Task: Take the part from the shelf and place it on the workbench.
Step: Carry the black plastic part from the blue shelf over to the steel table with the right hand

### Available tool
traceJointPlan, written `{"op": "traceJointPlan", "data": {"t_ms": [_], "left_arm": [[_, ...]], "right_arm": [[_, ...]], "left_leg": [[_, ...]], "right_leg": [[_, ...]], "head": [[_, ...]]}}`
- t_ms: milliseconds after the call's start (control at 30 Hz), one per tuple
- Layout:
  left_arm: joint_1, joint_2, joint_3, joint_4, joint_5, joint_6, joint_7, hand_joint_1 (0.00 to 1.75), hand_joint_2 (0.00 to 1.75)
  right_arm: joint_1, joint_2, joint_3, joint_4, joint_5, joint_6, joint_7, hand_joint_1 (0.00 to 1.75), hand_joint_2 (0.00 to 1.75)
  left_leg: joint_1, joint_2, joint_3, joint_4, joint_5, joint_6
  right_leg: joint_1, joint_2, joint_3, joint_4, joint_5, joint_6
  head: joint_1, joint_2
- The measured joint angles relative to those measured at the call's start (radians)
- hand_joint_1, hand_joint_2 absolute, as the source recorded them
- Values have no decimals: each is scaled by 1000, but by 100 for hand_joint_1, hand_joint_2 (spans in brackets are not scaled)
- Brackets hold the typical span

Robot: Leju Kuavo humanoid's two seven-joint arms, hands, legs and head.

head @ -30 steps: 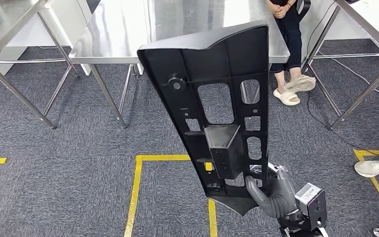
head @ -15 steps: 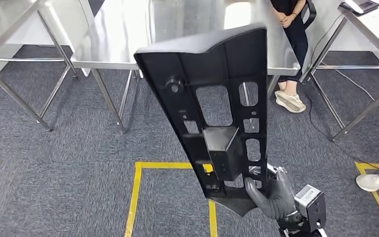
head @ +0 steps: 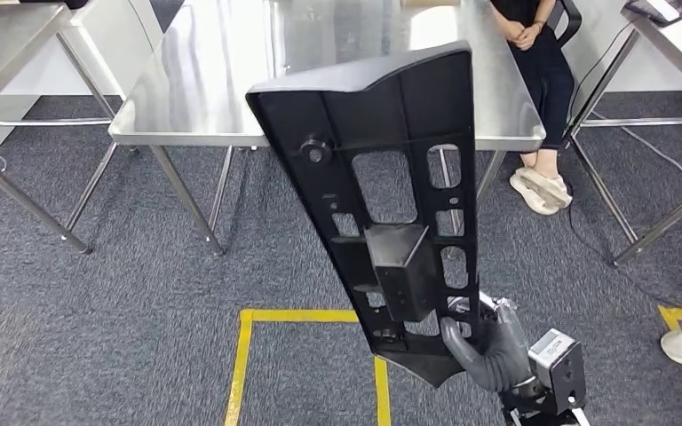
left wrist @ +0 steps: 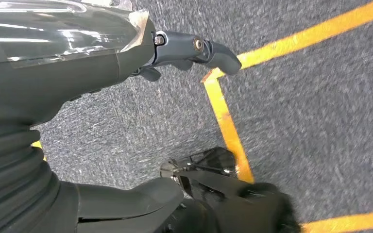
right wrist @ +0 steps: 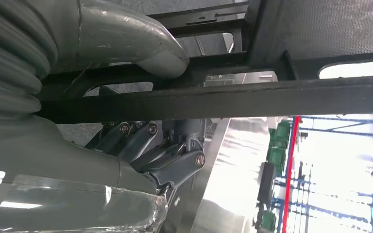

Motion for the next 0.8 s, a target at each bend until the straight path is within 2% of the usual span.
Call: {"op": "traceJointPlan", "data": {"t_ms": [33, 67, 100, 133, 167, 233, 267, 300, 367, 400, 433, 467, 500, 533, 567, 600, 633, 667, 700, 733, 767, 800], "left_arm": [[2, 0, 0, 0, 0, 0, 0, 0, 175], [5, 1, 0, 0, 1, 1, 0, 0, 175], [7, 1, 0, 0, 1, 2, 0, 0, 175], [9, 2, 0, 0, 2, 2, 0, 0, 175], [11, 3, 0, 0, 2, 3, -1, 0, 175], [16, 4, 1, 1, 4, 3, -3, 0, 175], [19, 5, 1, 2, 5, 3, -3, 0, 175], [20, 5, 1, 2, 5, 3, -4, 0, 175], [19, 4, 1, 2, 6, 3, -6, 0, 175], [18, 3, 1, 1, 6, 4, -7, 0, 175], [17, 4, 1, 1, 6, 4, -7, 0, 175], [17, 4, 1, 1, 7, 4, -7, 0, 175], [18, 4, 1, 1, 8, 4, -8, 0, 175], [19, 5, 2, 1, 9, 4, -8, 0, 175], [20, 5, 2, 1, 10, 4, -8, 0, 175], [21, 4, 2, 1, 11, 4, -9, 0, 175], [22, 4, 2, 1, 12, 4, -9, 0, 175], [23, 4, 2, 1, 13, 5, -10, 0, 175], [25, 4, 2, 2, 13, 5, -10, 0, 175], [26, 4, 2, 2, 14, 6, -10, 0, 175], [28, 4, 2, 2, 14, 6, -11, 0, 175], [28, 3, 2, 2, 15, 6, -11, 0, 175]], "right_arm": [[0, 0, 0, 0, 0, 0, 0, 175, 175], [0, 0, 0, 1, 0, 0, 0, 175, 175], [0, 0, 1, 1, 0, 0, 0, 175, 175], [-1, 0, 1, 2, 0, 0, 0, 175, 175], [-2, 0, 1, 3, 0, 0, 0, 175, 175], [-6, 0, 1, 8, 0, 0, 0, 175, 175], [-9, 0, 2, 10, 0, 1, 0, 175, 175], [-12, 0, 3, 12, 0, 1, 0, 175, 175], [-18, -1, 5, 13, 1, 3, 0, 175, 175], [-22, -1, 6, 14, 0, 4, -1, 175, 175], [-25, -2, 7, 15, -1, 4, -2, 175, 175], [-28, -2, 8, 17, -2, 4, -4, 175, 175], [-29, -4, 10, 19, -4, 4, -5, 175, 175], [-30, -5, 12, 21, -5, 5, -5, 175, 175], [-30, -7, 13, 24, -7, 5, -6, 175, 175], [-30, -8, 15, 27, -8, 6, -6, 175, 175], [-30, -9, 17, 30, -8, 6, -6, 175, 175], [-30, -10, 18, 33, -9, 6, -6, 175, 175], [-30, -10, 20, 36, -9, 6, -6, 175, 175], [-29, -11, 21, 40, -10, 5, -6, 175, 175], [-29, -11, 22, 43, -11, 4, -7, 175, 175], [-29, -12, 24, 45, -11, 3, -7, 175, 175]], "left_leg": [[2, 1, -45, 35, -32, -4], [3, 2, -81, 47, -67, -6], [4, 2, -105, 37, -90, -7], [4, 3, -118, 4, -87, -6], [4, 5, -122, -47, -48, -3], [1, 7, -121, -151, 99, 7], [-2, 7, -115, -181, 154, 13], [-5, 6, -107, -196, 179, 19], [-7, 4, -75, -210, 165, 35], [-6, 2, -56, -221, 158, 44], [-5, 1, -34, -231, 149, 52], [-3, -1, -12, -241, 139, 57], [-4, -2, 10, -249, 125, 61], [-4, -6, 33, -255, 109, 62], [-4, -9, 57, -259, 92, 62], [-4, -13, 83, -262, 74, 61], [-4, -17, 110, -263, 54, 60], [-4, -19, 135, -263, 33, 59], [-5, -21, 158, -264, 12, 57], [-6, -22, 181, -263, -11, 53], [-7, -22, 200, -266, -31, 48], [-7, -23, 223, -267, -46, 43]], "right_leg": [[0, 1, 15, -1, -12, -1], [0, 3, 31, -2, -26, -1], [0, 4, 50, -2, -41, 0], [0, 6, 70, -2, -57, 1], [0, 6, 88, -3, -74, 3], [3, 9, 119, -4, -108, 10], [5, 10, 131, -11, -123, 16], [8, 11, 148, -15, -129, 24], [9, 12, 157, 3, -108, 50], [9, 11, 138, 49, -82, 63], [9, 9, 98, 114, -61, 68], [8, 8, 47, 185, -56, 64], [8, 7, -5, 245, -71, 53], [8, 7, -52, 281, -109, 38], [8, 7, -87, 290, -155, 25], [8, 7, -113, 277, -197, 19], [7, 7, -130, 243, -220, 24], [7, 6, -141, 196, -210, 40], [7, 3, -148, 141, -150, 66], [7, -1, -148, 87, -65, 90], [11, -7, -140, 52, 14, 99], [14, -10, -128, 30, 71, 93]], "head": [[0, 0], [0, 0], [0, 0], [0, 0], [0, 0], [-1, 0], [-2, 0], [-3, 0], [-4, 0], [-4, 0], [-4, 0], [-3, 0], [-2, 0], [-2, 0], [-2, 0], [-1, 0], [-1, 0], [-1, 0], [0, 0], [0, 0], [0, 0], [-1, 0]]}}
